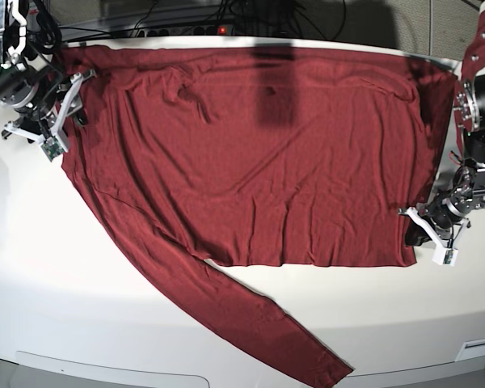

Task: Fold the T-shirt properly
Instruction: 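Release the edge with the left gripper and move it to the hem corner, then release the shoulder corner with the right gripper and move it to the hem corner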

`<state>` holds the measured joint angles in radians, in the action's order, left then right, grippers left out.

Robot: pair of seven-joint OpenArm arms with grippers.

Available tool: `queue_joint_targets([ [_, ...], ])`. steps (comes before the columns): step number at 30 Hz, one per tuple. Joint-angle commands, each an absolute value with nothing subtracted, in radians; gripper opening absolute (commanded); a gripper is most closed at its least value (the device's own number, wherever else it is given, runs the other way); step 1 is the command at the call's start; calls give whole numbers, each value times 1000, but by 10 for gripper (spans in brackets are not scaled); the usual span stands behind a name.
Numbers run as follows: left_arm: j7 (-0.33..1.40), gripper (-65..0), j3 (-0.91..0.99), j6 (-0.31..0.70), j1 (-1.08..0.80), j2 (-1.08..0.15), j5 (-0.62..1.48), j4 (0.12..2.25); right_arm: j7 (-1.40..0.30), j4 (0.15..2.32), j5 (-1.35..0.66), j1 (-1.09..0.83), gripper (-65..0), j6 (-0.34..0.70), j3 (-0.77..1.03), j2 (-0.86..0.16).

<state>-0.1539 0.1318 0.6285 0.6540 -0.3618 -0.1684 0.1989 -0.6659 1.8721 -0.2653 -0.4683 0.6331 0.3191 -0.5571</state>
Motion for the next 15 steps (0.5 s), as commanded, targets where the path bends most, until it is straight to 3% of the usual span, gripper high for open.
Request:
queue_joint_targets([
  [1, -165, -650, 134, 622, 675, -381, -142, 208, -632, 1887, -273, -462, -396, 629, 327, -574],
  [9, -163, -650, 134, 622, 675, -400, 20, 208, -536, 1886, -274, -365, -396, 630, 327, -573],
  [15, -119, -650, 134, 622, 675, -393, 20, 208, -604, 1783, -373, -183, -396, 630, 316, -566],
])
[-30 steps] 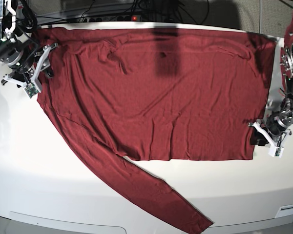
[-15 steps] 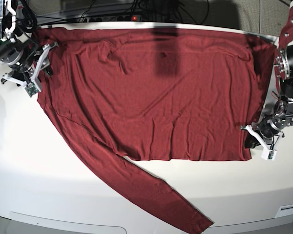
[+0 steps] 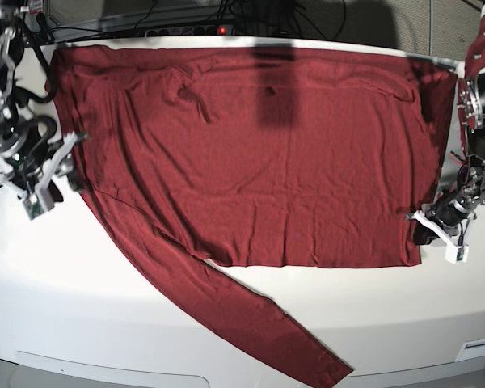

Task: Fold the T-shirt properly
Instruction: 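Release the shoulder corner with the right gripper and move it to the hem corner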

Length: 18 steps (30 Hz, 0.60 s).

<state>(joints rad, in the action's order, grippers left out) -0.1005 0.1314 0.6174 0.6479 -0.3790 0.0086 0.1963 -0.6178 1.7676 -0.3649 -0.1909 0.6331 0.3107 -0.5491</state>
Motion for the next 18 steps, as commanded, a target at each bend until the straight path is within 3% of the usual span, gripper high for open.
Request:
queue_joint_targets([
  [1, -120, -650, 134, 622, 675, -394, 20, 208, -608, 1746, -379, -149, -396, 630, 306, -563],
  [8, -119, -650, 134, 622, 673, -381, 20, 208, -625, 1406, -378, 162, -396, 630, 97, -562],
  [11, -120, -650, 134, 621, 664, -374, 19, 208, -717, 1262, -379, 327, -396, 630, -24, -557],
  [18, -134, -650, 134, 620, 631, -374, 20, 208, -770, 911, -369, 656, -396, 630, -203, -490],
])
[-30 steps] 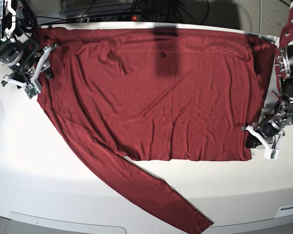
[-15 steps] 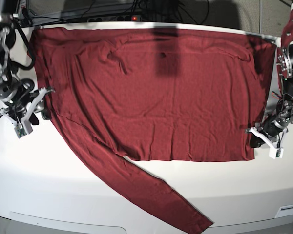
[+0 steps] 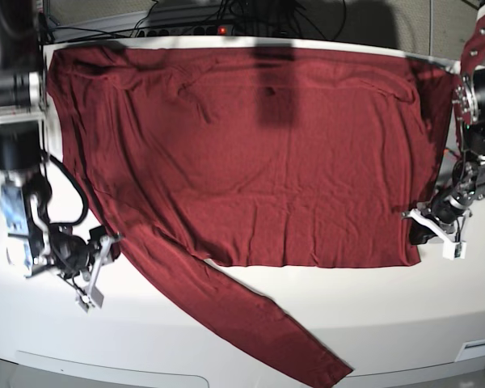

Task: Fold the T-shirt properly
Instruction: 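Release the shoulder corner with the right gripper and move it to the hem corner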

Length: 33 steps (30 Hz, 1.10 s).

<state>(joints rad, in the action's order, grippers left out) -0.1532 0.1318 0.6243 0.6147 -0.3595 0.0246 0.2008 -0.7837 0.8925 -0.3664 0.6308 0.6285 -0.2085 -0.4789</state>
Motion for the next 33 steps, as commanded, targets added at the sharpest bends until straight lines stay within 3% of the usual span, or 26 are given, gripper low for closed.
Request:
queue_joint_targets([
  [1, -142, -650, 134, 617, 625, -374, 19, 208, -766, 857, -356, 691, -396, 630, -219, -474],
  [11, -183, -650, 134, 617, 587, -375, 20, 208, -482, 476, -2, 825, -396, 611, -271, -356],
  [19, -196, -650, 134, 617, 585, -374, 20, 208, -438, 364, 54, 825, -402, 576, -271, -332],
  [21, -196, -650, 134, 617, 585, -374, 20, 208, -449, 350, 54, 825, -459, 577, -271, -332],
  [25, -196, -650, 134, 617, 585, -374, 20, 208, -451, 343, 54, 823, -636, 577, -271, -335],
  [33, -194, -650, 134, 617, 585, -375, 88, 209, -310, 345, 53, 829, -650, 574, -271, -375],
])
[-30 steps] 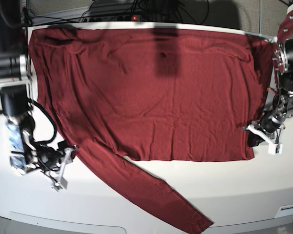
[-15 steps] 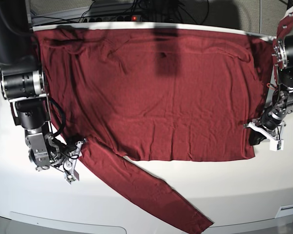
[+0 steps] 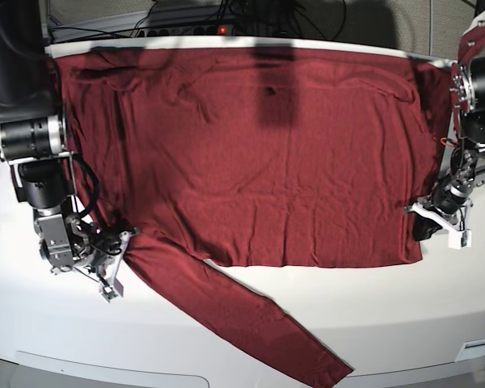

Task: Fold the T-shirt properly
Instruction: 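Release the shoulder corner with the right gripper and move it to the hem corner, then grasp both hem corners of the red shirt with the left and right grippers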

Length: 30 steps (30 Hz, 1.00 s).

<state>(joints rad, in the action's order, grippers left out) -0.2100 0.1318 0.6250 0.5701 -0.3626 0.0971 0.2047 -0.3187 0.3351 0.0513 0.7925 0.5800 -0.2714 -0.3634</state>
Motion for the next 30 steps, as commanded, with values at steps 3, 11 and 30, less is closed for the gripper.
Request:
queue_joint_targets([
  [3, -176, -650, 134, 614, 585, -374, 125, 209, -295, 356, 53, 831, -650, 575, -271, -383],
  [11, -134, -650, 134, 591, 585, -374, 140, 209, -322, 360, 45, 817, -650, 575, -271, -374],
  [30, -98, -650, 134, 591, 617, -396, 204, 211, -337, 443, -104, 801, -650, 686, -270, -450],
])
